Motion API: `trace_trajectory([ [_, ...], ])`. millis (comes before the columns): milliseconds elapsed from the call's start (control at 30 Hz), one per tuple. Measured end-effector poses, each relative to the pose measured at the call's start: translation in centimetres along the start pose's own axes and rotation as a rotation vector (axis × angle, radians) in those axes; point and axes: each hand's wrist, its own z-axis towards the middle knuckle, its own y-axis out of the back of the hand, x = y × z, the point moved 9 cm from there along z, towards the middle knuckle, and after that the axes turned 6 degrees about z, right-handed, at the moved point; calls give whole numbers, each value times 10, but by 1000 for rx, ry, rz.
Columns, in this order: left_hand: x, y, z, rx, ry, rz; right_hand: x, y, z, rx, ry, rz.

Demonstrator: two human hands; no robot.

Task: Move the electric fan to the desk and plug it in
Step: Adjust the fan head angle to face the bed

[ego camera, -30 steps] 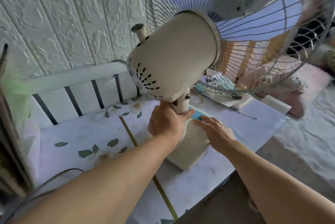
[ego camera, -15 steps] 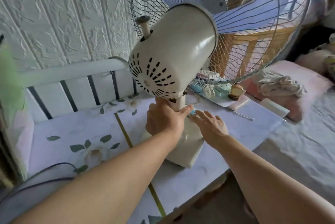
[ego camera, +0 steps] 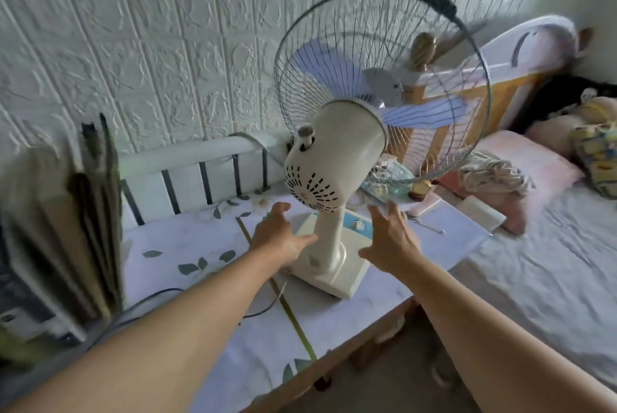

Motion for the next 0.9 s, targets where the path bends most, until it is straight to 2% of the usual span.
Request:
trace_trajectory([
  [167,-5,33,-23,66,-29,-44,27,54,-34,-66,-32,177],
  [333,-12,59,-23,94,-94,-53,61,77,-60,-109,-116,379],
  [600,-16,82,-2,204,-293,-2,97,74,-66,-308,-419,740],
  [900,-8,95,24,295,-367,9,120,67,-58,-589,-693,817],
])
